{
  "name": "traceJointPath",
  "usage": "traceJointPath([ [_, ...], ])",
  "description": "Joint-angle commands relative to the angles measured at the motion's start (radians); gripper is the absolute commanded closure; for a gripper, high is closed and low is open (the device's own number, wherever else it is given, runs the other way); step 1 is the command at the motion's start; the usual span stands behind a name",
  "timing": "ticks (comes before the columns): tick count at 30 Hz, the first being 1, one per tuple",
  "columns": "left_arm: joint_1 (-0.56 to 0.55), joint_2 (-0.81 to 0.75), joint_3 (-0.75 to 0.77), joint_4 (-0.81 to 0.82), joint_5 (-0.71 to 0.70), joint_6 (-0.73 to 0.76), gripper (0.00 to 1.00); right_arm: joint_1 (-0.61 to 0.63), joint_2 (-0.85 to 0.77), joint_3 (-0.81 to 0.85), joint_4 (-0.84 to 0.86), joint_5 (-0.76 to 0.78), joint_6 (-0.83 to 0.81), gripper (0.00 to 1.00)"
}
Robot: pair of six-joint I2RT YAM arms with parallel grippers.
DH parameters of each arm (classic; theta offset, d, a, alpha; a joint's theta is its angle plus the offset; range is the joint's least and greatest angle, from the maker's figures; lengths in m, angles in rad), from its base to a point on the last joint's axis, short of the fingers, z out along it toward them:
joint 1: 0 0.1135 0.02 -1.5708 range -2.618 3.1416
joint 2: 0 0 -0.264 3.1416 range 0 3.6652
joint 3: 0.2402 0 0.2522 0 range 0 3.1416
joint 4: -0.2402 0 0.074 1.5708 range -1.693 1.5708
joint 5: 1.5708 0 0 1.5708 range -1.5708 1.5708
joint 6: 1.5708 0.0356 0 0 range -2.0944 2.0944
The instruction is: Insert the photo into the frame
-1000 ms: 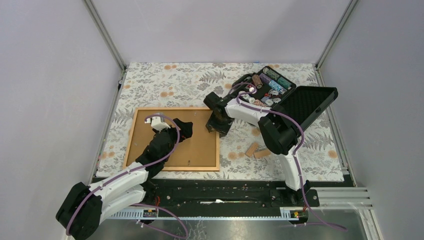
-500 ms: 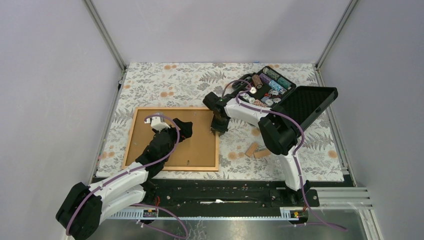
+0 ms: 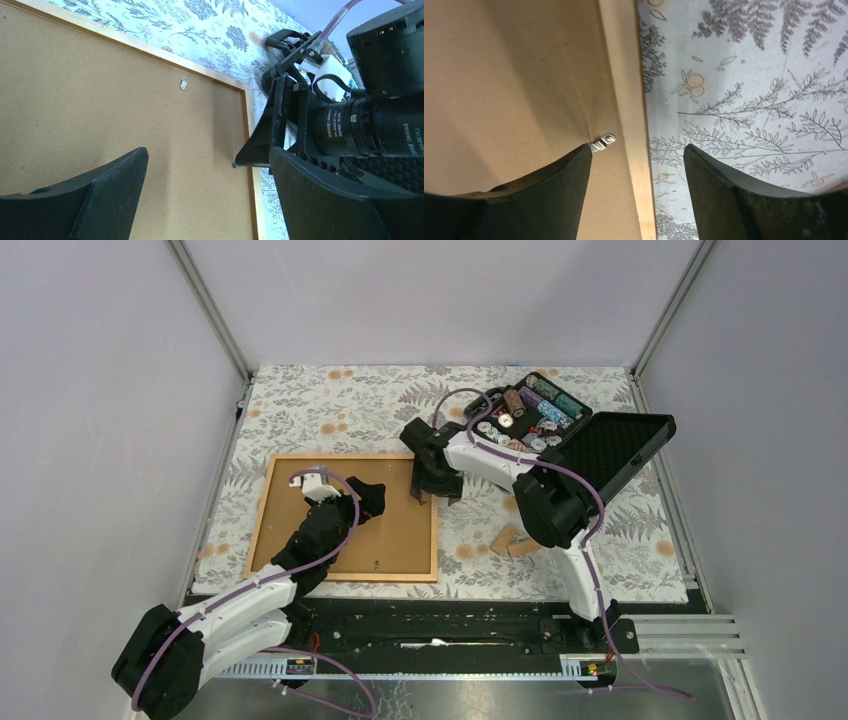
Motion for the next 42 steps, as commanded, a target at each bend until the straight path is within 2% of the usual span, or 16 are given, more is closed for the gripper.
traceJointPath([
  [1, -0.003, -0.014, -0.012, 0.045, -0.024, 0.009, 0.04, 0.0, 0.031, 0.074, -0.035, 0.022, -0.022, 0.22],
  [3, -0.007, -0.016, -0.012, 0.044, -0.027, 0.009, 0.04, -0.001, 0.035, 0.079, -0.022, 0.021, -0.019, 0.19],
  [6, -0.012, -0.015, -0.011, 0.045, -0.033, 0.012, 0.03, -0.002, 0.057, 0.088, -0.023, 0.025, -0.016, 0.2],
  [11, -0.013, -0.014, -0.011, 0.045, -0.038, 0.011, 0.03, 0.0, 0.081, 0.073, -0.019, 0.02, -0.011, 0.3],
  [13, -0.013, -0.013, -0.009, 0.043, -0.039, 0.011, 0.03, 0.002, 0.087, 0.063, -0.019, 0.022, -0.011, 0.31],
  [19, -0.016, -0.011, -0.008, 0.042, -0.042, 0.012, 0.03, 0.013, 0.088, 0.014, -0.015, 0.004, -0.033, 0.51],
  [23, -0.017, -0.011, -0.007, 0.041, -0.044, 0.012, 0.03, 0.014, 0.068, -0.027, -0.011, -0.016, -0.062, 0.59],
  [30, -0.018, -0.008, -0.005, 0.04, -0.044, 0.012, 0.03, 0.001, 0.081, -0.002, -0.031, -0.015, -0.202, 0.73],
  [38, -0.018, -0.008, -0.006, 0.04, -0.044, 0.012, 0.03, -0.006, 0.088, 0.032, -0.034, 0.057, -0.396, 0.97],
  [42, -0.018, -0.008, -0.005, 0.039, -0.044, 0.012, 0.03, -0.012, 0.094, 0.037, -0.032, 0.116, -0.469, 1.0],
])
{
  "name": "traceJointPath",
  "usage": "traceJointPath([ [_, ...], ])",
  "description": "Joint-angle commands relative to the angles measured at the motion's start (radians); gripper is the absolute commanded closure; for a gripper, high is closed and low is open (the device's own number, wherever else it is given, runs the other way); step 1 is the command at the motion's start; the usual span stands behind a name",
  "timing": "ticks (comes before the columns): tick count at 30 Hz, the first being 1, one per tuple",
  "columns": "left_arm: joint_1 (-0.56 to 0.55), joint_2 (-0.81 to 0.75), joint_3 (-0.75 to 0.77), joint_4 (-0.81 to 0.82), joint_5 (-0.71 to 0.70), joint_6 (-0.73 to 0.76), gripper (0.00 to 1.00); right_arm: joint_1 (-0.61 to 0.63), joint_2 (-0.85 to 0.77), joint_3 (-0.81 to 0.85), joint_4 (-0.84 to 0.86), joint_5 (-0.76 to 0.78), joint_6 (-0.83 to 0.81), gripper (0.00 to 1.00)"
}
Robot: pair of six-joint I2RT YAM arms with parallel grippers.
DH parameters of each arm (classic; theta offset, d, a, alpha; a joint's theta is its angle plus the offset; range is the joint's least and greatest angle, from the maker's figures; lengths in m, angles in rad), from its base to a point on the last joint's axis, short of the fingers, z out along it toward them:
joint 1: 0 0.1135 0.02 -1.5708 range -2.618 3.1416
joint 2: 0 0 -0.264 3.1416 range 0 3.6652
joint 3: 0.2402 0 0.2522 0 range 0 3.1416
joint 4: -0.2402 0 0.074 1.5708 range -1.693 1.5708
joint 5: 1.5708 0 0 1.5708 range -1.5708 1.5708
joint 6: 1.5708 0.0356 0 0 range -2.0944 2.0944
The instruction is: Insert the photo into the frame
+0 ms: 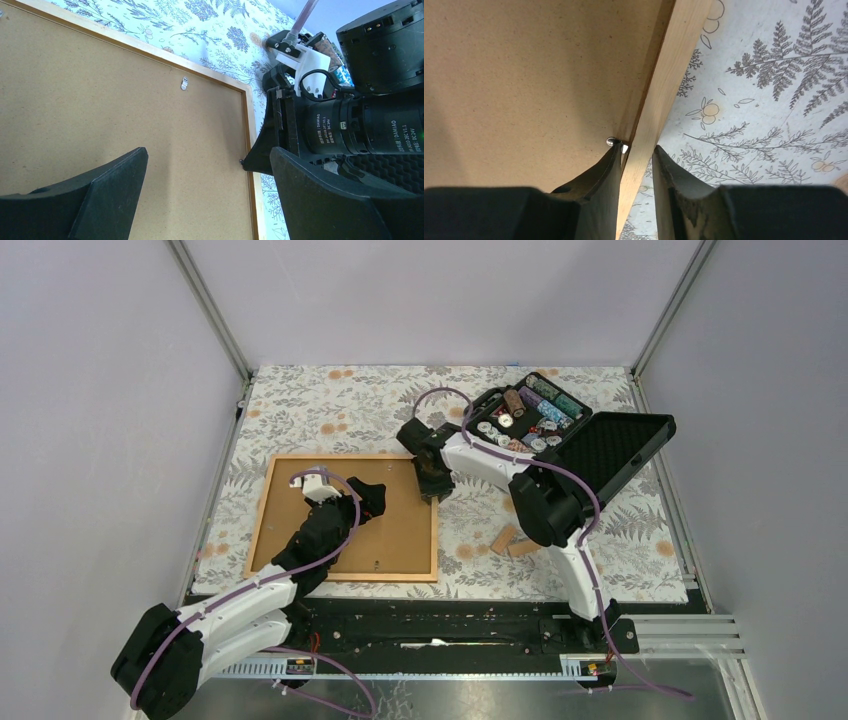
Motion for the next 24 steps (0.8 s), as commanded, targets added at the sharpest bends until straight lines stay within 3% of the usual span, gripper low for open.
traceJointPath([
  [1, -0.003, -0.007, -0.005, 0.04, -0.022, 0.012, 0.03, -0.015, 0.059, 0.009, -0.07, 0.168, -0.159, 1.0],
  [4, -0.004, -0.003, -0.003, 0.038, -0.021, 0.012, 0.03, -0.015, 0.068, 0.051, -0.075, 0.172, -0.177, 0.99],
  [6, -0.003, 0.001, 0.0, 0.037, -0.022, 0.013, 0.03, -0.016, 0.064, 0.081, -0.079, 0.121, -0.171, 0.79],
  [8, -0.004, 0.009, 0.003, 0.037, -0.02, 0.014, 0.03, -0.016, 0.05, 0.094, -0.079, 0.073, -0.156, 0.67],
  [17, -0.004, 0.051, 0.028, 0.028, -0.017, 0.015, 0.03, -0.011, -0.016, -0.014, -0.107, 0.002, -0.066, 0.44],
  [21, -0.003, 0.066, 0.038, 0.025, -0.015, 0.017, 0.03, 0.003, -0.045, -0.104, -0.072, 0.037, -0.062, 0.41],
  [24, -0.004, 0.069, 0.04, 0.023, -0.015, 0.016, 0.03, 0.003, -0.042, -0.108, -0.058, 0.066, -0.093, 0.5],
])
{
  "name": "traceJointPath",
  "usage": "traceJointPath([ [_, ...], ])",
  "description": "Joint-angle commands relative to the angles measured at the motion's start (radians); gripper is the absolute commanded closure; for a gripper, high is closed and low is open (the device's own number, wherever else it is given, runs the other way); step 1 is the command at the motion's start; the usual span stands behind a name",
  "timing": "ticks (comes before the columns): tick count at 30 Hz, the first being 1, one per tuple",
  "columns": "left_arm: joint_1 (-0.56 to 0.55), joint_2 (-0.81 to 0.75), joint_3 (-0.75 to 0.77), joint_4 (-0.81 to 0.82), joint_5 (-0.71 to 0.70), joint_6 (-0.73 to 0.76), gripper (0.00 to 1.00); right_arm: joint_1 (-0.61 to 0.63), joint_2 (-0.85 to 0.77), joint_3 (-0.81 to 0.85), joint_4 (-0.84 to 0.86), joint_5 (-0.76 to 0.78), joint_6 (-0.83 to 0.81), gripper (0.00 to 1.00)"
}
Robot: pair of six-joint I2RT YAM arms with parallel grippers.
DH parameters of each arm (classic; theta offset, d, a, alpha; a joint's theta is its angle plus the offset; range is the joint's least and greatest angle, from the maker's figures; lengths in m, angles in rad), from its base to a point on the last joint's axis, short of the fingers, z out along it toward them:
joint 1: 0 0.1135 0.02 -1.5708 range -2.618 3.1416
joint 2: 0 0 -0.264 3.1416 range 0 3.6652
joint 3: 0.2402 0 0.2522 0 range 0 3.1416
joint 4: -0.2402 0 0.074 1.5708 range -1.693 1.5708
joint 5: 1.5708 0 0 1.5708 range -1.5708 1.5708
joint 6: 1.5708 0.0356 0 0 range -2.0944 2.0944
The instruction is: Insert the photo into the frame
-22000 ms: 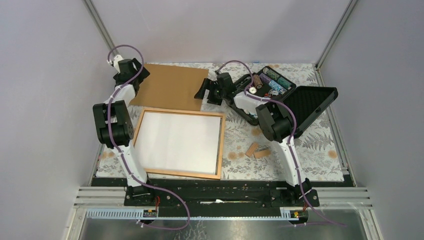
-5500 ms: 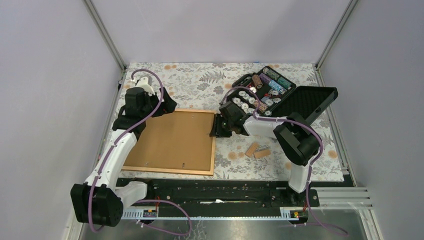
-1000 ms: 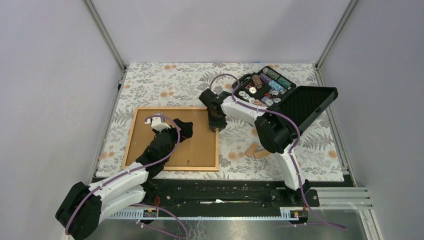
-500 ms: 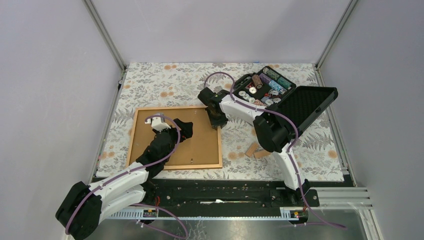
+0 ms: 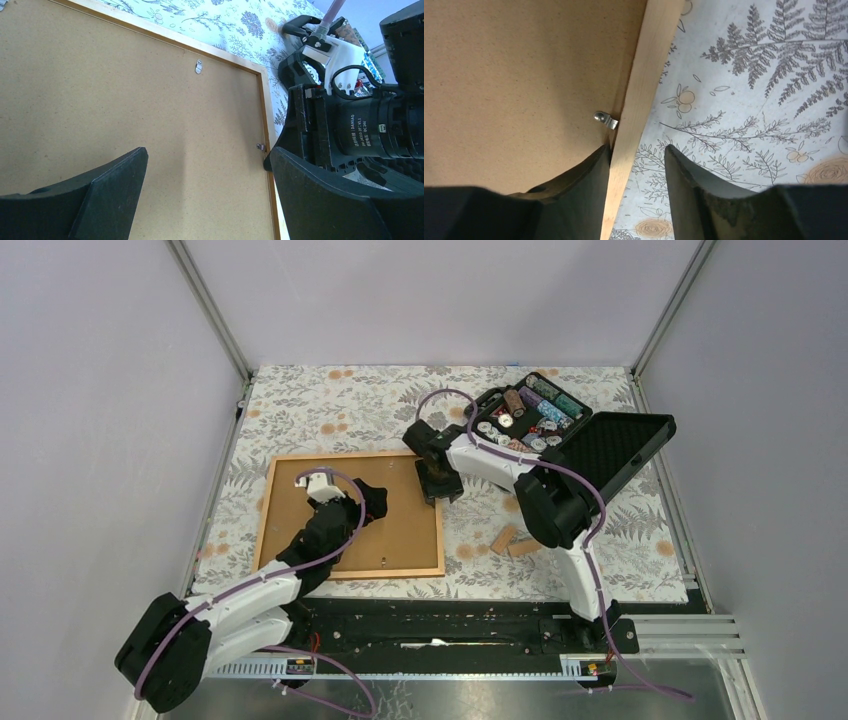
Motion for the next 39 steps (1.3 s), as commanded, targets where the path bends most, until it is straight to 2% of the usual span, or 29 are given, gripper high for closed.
traceJointPath([
  [1, -0.002, 0.007, 0.037, 0.027, -0.015, 0.015, 0.03, 0.01, 0.002, -0.035, -0.031, 0.046, -0.045, 0.55],
  [5, -0.003, 0.015, 0.041, 0.026, -0.015, 0.016, 0.03, 0.008, 0.048, 0.054, 0.009, 0.104, -0.166, 0.83],
  [7, -0.003, 0.018, 0.043, 0.026, -0.012, 0.016, 0.03, -0.004, 0.074, 0.093, 0.058, 0.127, -0.304, 0.98],
  [10, -0.004, 0.02, 0.041, 0.028, -0.014, 0.017, 0.03, -0.037, 0.107, 0.178, 0.131, 0.111, -0.47, 1.0],
  [12, -0.004, 0.028, 0.046, 0.028, -0.015, 0.018, 0.03, -0.055, 0.107, 0.179, 0.207, 0.073, -0.563, 1.0],
  [13, -0.004, 0.035, 0.051, 0.025, -0.016, 0.02, 0.03, -0.064, 0.109, 0.183, 0.237, 0.065, -0.598, 0.98],
  [16, -0.004, 0.048, 0.058, 0.023, -0.013, 0.024, 0.03, -0.08, 0.123, 0.245, 0.24, 0.079, -0.644, 0.72],
  [19, -0.004, 0.06, 0.065, 0.025, -0.013, 0.025, 0.03, -0.082, 0.139, 0.337, 0.198, 0.156, -0.616, 0.45],
  [22, -0.004, 0.086, 0.089, 0.008, -0.011, 0.031, 0.03, -0.081, 0.151, 0.468, 0.026, 0.236, -0.49, 0.26],
  [25, -0.004, 0.112, 0.111, -0.011, -0.009, 0.033, 0.03, -0.082, 0.057, 0.427, -0.115, 0.251, -0.265, 0.04],
  [26, -0.004, 0.113, 0.114, -0.015, -0.01, 0.032, 0.03, -0.081, 0.002, 0.346, -0.124, 0.231, -0.192, 0.01],
  [28, -0.004, 0.105, 0.11, -0.014, -0.008, 0.031, 0.03, -0.082, -0.147, 0.131, -0.066, 0.131, -0.031, 0.0],
  [33, -0.003, 0.055, 0.074, 0.013, -0.007, 0.024, 0.03, -0.039, -0.409, -0.391, 0.22, -0.159, 0.357, 0.0],
  [35, -0.004, 0.029, 0.052, 0.024, -0.01, 0.02, 0.03, 0.017, -0.452, -0.452, 0.246, -0.138, 0.415, 0.0],
  [39, -0.004, -0.001, 0.032, 0.039, -0.006, 0.019, 0.02, 0.073, -0.43, -0.506, 0.272, -0.125, 0.477, 0.0],
])
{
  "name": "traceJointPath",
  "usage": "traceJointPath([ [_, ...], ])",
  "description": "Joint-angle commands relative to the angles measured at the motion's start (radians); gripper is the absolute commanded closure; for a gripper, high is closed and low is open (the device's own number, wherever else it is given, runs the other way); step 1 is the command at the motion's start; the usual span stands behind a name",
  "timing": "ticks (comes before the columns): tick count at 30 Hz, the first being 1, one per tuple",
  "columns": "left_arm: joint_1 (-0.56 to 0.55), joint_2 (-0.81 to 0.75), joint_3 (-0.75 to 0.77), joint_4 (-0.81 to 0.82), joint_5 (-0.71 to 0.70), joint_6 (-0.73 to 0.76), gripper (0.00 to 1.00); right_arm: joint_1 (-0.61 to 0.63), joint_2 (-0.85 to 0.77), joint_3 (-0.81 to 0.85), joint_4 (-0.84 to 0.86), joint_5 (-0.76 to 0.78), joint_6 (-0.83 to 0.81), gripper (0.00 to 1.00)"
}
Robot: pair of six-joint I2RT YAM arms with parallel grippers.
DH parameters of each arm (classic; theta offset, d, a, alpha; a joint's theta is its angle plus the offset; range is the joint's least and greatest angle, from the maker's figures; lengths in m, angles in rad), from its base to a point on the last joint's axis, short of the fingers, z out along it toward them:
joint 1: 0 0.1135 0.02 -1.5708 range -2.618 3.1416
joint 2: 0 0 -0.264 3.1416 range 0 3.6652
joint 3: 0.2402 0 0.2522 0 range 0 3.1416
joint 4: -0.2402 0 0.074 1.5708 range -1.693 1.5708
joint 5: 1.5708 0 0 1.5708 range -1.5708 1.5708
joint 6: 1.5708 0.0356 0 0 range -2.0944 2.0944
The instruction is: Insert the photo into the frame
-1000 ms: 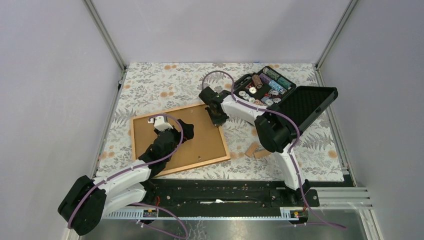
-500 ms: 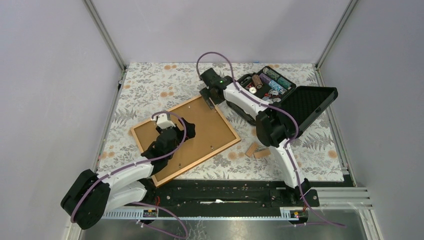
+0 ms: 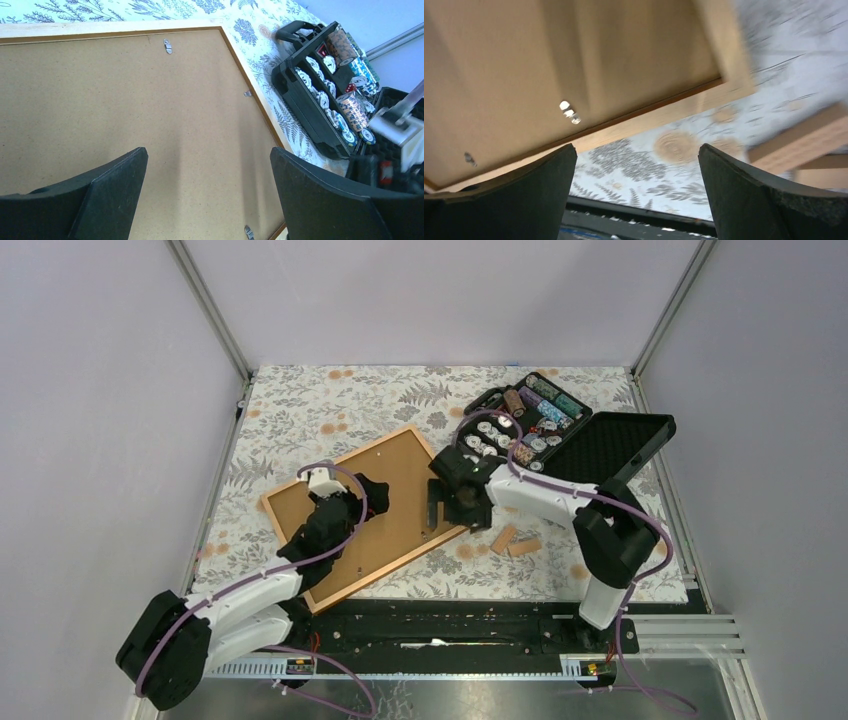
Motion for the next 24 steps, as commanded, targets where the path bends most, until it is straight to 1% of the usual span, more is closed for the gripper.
traceJointPath([
  [1, -0.004, -0.035, -0.024, 0.056, -0.006, 0.001, 0.02, 0.06, 0.011, -0.048, 0.133, -0.076, 0.195, 0.01],
  [4, -0.003, -0.05, -0.035, 0.063, -0.006, 0.001, 0.02, 0.067, 0.045, -0.042, 0.166, -0.075, 0.208, 0.02],
  [7, -0.004, -0.07, -0.05, 0.073, -0.007, 0.0, 0.02, 0.068, 0.111, 0.016, 0.159, -0.065, 0.181, 0.06],
  [9, -0.003, -0.083, -0.06, 0.077, -0.01, -0.001, 0.02, 0.069, 0.172, 0.075, 0.124, -0.065, 0.148, 0.07],
  [13, -0.001, -0.1, -0.073, 0.082, -0.011, -0.004, 0.02, 0.076, 0.254, 0.162, 0.049, -0.01, 0.096, 0.08],
  [18, 0.0, -0.106, -0.078, 0.082, -0.013, -0.009, 0.01, 0.077, 0.305, 0.22, -0.015, 0.069, 0.078, 0.11],
  [24, -0.001, -0.105, -0.076, 0.079, -0.017, -0.01, 0.01, 0.077, 0.409, 0.374, -0.114, 0.138, 0.059, 0.11],
])
